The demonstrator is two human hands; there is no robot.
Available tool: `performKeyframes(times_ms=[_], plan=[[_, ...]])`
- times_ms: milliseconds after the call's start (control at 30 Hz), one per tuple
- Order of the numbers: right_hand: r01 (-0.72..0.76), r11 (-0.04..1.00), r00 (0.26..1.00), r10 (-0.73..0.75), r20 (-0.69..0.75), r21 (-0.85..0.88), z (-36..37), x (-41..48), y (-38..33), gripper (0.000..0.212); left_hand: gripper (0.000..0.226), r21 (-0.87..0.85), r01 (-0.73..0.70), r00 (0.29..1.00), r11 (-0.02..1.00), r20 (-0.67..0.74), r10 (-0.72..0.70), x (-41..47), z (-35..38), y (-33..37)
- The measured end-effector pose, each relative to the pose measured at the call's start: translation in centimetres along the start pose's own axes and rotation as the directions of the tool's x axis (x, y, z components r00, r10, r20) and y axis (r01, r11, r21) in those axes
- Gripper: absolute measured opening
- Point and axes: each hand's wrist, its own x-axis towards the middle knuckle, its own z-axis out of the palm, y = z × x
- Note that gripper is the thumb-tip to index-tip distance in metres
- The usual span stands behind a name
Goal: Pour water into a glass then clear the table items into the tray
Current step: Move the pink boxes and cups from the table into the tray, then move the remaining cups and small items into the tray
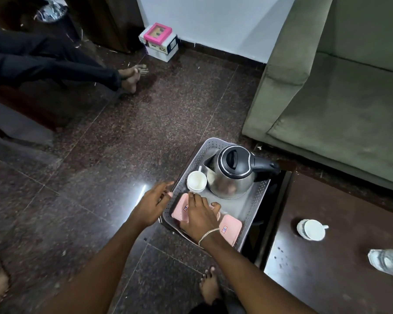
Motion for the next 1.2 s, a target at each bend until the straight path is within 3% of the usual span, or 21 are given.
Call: performKeyframes(times_ms=[200, 300, 400, 567, 767, 933, 1067, 1200], plan=[[0.085, 0.995, 0.996, -0.083, -0.044, 0.059, -2.3, -1.4, 1.1, 0.1, 0.053, 0.3, -0.058, 0.966, 0.952, -0.224, 0.13, -0.6, 0.3, 3.1], [0.126, 0.99, 0.981, -0.114, -0.159, 0.065, -4.0, -4.5, 3.3, 0.087, 0.042, 0.45, -0.155, 0.917, 0.88, -0.266, 0.297, -0.6, 1.6, 6.4], [0.101, 0.99, 0.968, -0.076, -0.24, 0.094, -5.5, -8.8, 7.5, 0.077, 0.038, 0.433, -0.237, 0.914, 0.87, -0.205, 0.351, -0.5, 4.7, 10.8], [-0.125, 0.98, 0.957, 0.16, -0.241, 0.156, -7.0, -17.1, 18.3, 0.066, 0.039, 0.303, -0.341, 0.927, 0.89, -0.049, 0.372, -0.7, 14.2, 19.3], [-0.351, 0.91, 0.895, 0.395, -0.208, 0.221, -6.5, -26.8, 33.0, 0.056, 0.049, 0.191, -0.278, 0.946, 0.941, 0.221, 0.235, -0.4, 27.5, 26.0], [-0.483, 0.826, 0.793, 0.553, -0.255, 0.29, -4.8, -32.6, 42.7, 0.039, 0.062, 0.244, -0.082, 0.962, 0.966, 0.272, 0.013, -0.2, 34.9, 26.7], [-0.644, 0.721, 0.645, 0.692, -0.325, 0.256, -4.1, -37.2, 50.3, 0.027, 0.057, 0.272, -0.07, 0.97, 0.96, 0.242, 0.002, -0.2, 39.0, 27.1], [-0.834, 0.483, 0.46, 0.876, -0.146, 0.266, -4.0, -39.7, 55.1, 0.037, 0.043, 0.313, -0.068, 0.984, 0.947, 0.176, 0.012, 0.1, 40.8, 27.7]])
